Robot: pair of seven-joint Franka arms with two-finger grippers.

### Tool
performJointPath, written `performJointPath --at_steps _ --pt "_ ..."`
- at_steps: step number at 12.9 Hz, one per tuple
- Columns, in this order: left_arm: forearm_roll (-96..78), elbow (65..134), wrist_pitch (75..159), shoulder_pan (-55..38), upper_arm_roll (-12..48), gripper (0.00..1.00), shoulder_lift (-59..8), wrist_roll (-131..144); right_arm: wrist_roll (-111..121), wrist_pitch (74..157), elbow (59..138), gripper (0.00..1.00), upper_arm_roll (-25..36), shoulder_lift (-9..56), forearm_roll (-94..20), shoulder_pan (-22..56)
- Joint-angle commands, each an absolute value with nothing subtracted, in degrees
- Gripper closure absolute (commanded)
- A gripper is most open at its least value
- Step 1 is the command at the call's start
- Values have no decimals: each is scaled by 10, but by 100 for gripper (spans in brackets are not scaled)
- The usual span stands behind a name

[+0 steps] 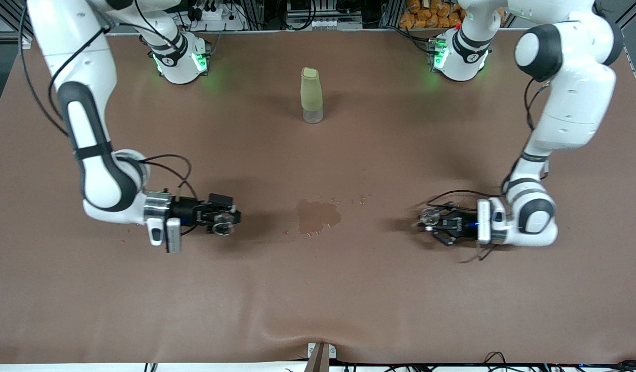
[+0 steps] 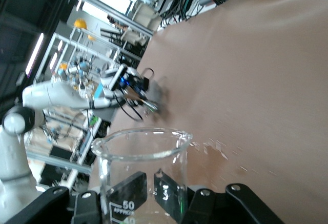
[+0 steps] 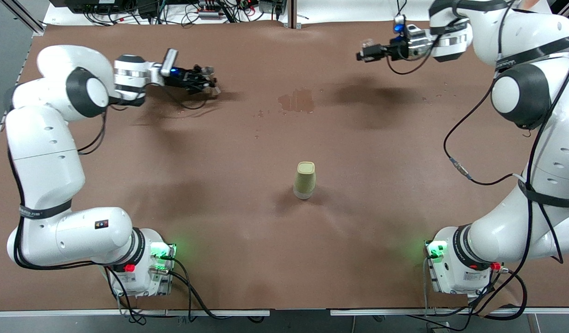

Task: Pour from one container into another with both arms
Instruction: 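Lower the beaker with the right gripper while the left gripper lowers the jigger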

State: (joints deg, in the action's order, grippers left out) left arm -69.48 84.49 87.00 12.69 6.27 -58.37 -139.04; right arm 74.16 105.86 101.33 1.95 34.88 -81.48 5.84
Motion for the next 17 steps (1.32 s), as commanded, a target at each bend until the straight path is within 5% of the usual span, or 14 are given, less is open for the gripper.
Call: performJointPath --at_steps 1,6,14,15,16,17 --pt "-642 846 830 173 68 100 -584 -1381 830 1034 973 100 9 376 -746 9" --pt "-556 846 812 226 67 100 -586 -1375 986 999 953 100 9 409 -676 -75" --pt "-522 844 799 251 67 98 -586 -1378 1191 934 802 100 10 542 -612 -164" --pt "-522 843 799 251 67 87 -589 -1380 1202 934 802 100 10 545 -606 -173" --pt "-523 842 799 251 67 16 -591 -1381 1215 935 802 100 10 551 -602 -183" --pt "-522 841 799 251 67 0 -593 -1378 1236 938 799 100 11 557 -601 -188"
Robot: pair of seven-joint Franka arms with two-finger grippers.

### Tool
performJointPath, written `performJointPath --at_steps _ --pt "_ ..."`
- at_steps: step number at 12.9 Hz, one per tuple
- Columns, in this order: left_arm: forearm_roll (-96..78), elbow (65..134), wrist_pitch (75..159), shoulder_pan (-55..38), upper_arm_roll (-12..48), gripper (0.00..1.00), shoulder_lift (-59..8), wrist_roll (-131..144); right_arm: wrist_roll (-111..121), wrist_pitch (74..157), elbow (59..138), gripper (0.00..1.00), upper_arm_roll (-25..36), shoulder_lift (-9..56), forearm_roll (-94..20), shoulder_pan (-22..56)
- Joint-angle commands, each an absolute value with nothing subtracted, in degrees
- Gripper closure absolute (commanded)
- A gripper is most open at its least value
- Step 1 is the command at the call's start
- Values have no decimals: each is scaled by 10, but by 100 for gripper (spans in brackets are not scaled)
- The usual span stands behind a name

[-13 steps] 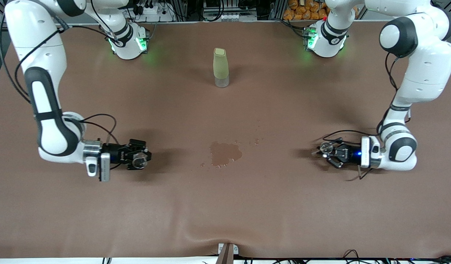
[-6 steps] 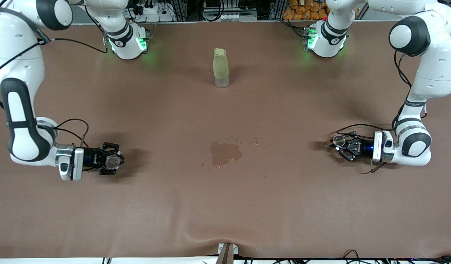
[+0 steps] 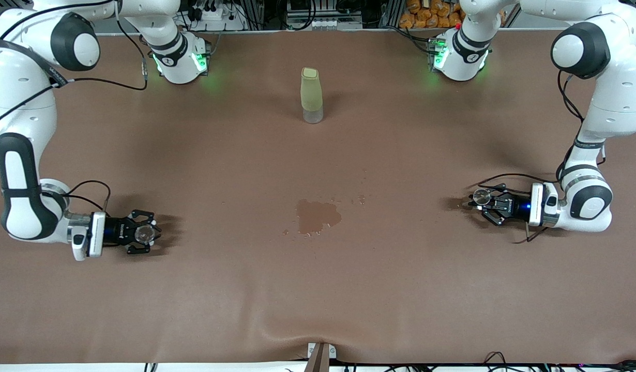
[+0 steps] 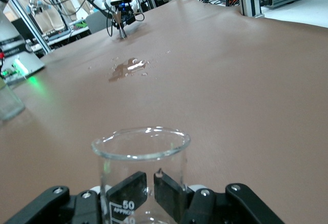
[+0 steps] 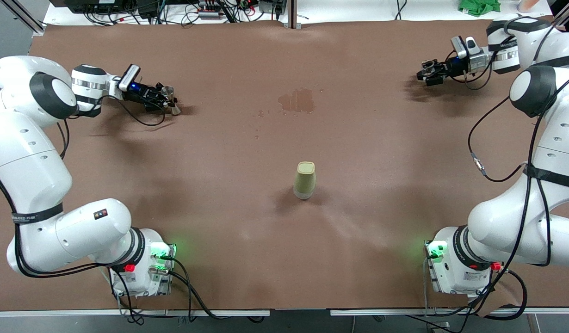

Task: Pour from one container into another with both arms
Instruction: 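Lower the beaker with the right gripper while the left gripper lowers the jigger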

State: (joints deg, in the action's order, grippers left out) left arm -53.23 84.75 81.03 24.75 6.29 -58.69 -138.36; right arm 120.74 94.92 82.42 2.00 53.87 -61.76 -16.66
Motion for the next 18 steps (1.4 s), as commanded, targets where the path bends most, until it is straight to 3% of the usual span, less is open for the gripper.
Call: performJointPath --at_steps 1,6,10,11,12,14,18 --pt "-523 841 799 251 67 0 -594 -1379 1257 939 794 100 11 566 -601 -194" --pt "-520 837 799 252 40 0 -592 -1354 1369 997 786 100 12 587 -602 -213" --pt "-521 807 799 252 -42 0 -583 -1273 1387 997 785 100 12 599 -603 -228" --pt "-520 801 799 249 -60 0 -576 -1231 1388 997 785 94 12 601 -602 -229" --pt "-509 782 800 242 -75 0 -569 -1197 1388 997 785 56 12 602 -602 -229" --pt "-478 753 807 222 -90 0 -549 -1104 1387 997 786 0 12 602 -602 -229" --pt "-457 752 831 176 -91 0 -498 -889 1383 991 785 0 12 597 -602 -237"
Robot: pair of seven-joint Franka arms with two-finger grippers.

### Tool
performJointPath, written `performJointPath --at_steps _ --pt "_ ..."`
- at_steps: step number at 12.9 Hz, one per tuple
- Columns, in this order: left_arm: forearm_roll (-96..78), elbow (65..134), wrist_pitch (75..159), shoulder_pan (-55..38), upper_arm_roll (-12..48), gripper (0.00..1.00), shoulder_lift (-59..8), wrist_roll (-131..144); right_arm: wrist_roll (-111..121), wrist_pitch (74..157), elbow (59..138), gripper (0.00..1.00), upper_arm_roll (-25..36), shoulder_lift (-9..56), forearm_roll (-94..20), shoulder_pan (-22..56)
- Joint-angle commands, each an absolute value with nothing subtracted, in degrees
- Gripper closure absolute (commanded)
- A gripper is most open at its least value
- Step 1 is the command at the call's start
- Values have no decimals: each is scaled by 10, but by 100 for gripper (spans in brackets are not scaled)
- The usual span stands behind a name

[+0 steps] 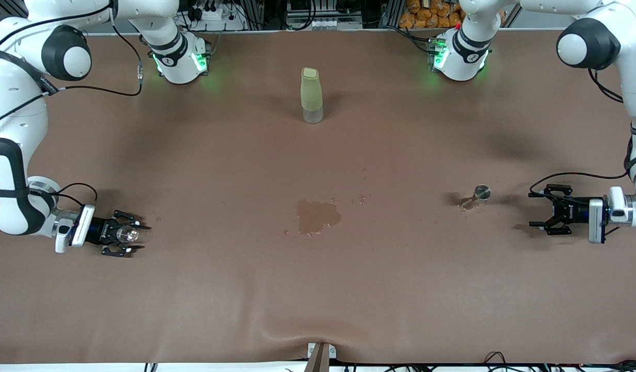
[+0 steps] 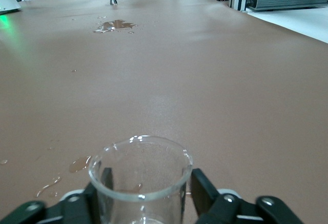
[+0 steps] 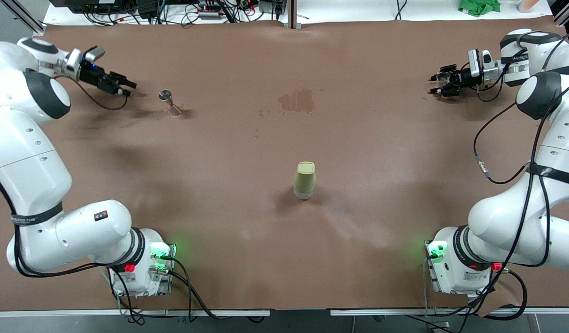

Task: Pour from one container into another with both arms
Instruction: 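Lower the beaker with the right gripper while the left gripper lowers the jigger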

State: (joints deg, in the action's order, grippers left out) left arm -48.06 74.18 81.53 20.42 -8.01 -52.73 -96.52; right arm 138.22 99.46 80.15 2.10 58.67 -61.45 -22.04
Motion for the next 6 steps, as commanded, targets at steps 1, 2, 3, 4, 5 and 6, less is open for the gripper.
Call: performJointPath --at_steps 1,2,3,4,5,6 --pt "-450 751 839 162 -91 0 -483 -842 1383 990 785 0 11 590 -602 -240" --pt "-443 751 842 148 -91 0 -467 -790 1382 989 785 0 11 580 -603 -240" --pt "-434 750 843 132 -91 0 -451 -732 1373 987 785 0 11 568 -601 -240" --pt "-424 748 843 115 -91 0 -432 -675 1342 965 785 0 12 556 -598 -240" --pt "-404 749 843 98 -91 0 -407 -623 1309 940 785 0 18 547 -591 -239" --pt "-390 751 845 84 -89 0 -385 -578 1286 935 785 0 19 531 -574 -238"
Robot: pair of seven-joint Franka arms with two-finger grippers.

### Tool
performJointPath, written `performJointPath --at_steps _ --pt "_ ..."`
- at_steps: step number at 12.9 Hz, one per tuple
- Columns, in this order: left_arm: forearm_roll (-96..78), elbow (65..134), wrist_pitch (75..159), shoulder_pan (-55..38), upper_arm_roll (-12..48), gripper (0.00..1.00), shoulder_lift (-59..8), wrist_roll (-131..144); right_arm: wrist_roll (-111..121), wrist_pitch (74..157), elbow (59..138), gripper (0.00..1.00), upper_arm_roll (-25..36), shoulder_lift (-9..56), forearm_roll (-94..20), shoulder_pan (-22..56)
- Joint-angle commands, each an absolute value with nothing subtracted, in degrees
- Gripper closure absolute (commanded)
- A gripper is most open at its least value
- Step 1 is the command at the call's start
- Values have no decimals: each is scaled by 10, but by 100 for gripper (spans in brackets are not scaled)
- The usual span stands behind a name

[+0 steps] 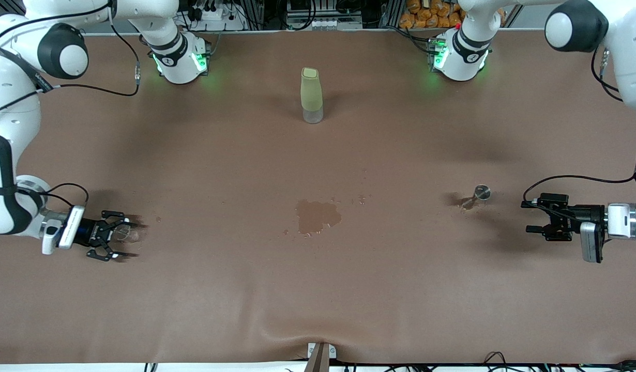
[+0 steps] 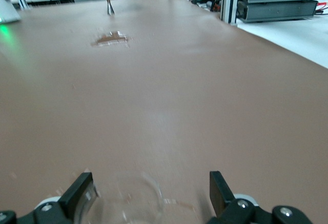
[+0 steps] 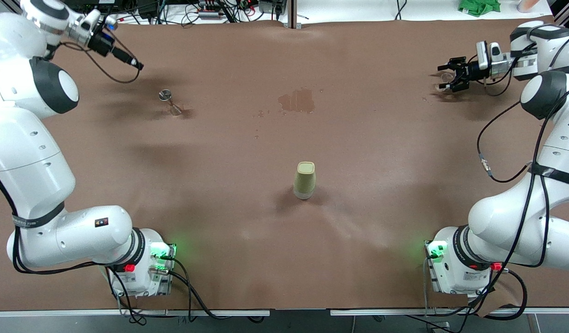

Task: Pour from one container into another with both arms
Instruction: 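Open both grippers to release the beaker and the jigger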

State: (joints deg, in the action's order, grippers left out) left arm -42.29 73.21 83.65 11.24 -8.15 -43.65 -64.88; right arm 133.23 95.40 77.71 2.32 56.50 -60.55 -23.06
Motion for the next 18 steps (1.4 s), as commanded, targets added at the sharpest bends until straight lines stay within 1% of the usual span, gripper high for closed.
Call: performJointPath --at_steps 1,3,5,7,9,12,15,17,18 --pt "-379 751 849 70 -90 0 -368 -528 1266 935 785 0 19 520 -565 -237" --pt "-294 751 875 17 -89 0 -316 -415 1225 926 785 0 20 500 -549 -236" --pt "-169 752 906 -56 -87 0 -267 -298 1140 918 783 0 19 463 -519 -225" --pt "-84 752 908 -108 -85 0 -245 -206 1052 924 783 0 16 407 -471 -194" --pt "-38 752 908 -131 -82 0 -222 -149 967 929 787 0 20 357 -436 -156" --pt "-28 773 908 -89 -62 0 -154 -156 841 943 790 0 19 301 -370 -107" --pt "-25 836 905 -67 -45 0 -66 -141 731 953 816 0 20 240 -311 -72" --pt "-25 890 904 -6 12 0 -17 -53 641 952 833 0 19 195 -255 -56" --pt "-22 903 904 -1 26 0 0 -17 596 952 848 0 19 170 -228 -49"
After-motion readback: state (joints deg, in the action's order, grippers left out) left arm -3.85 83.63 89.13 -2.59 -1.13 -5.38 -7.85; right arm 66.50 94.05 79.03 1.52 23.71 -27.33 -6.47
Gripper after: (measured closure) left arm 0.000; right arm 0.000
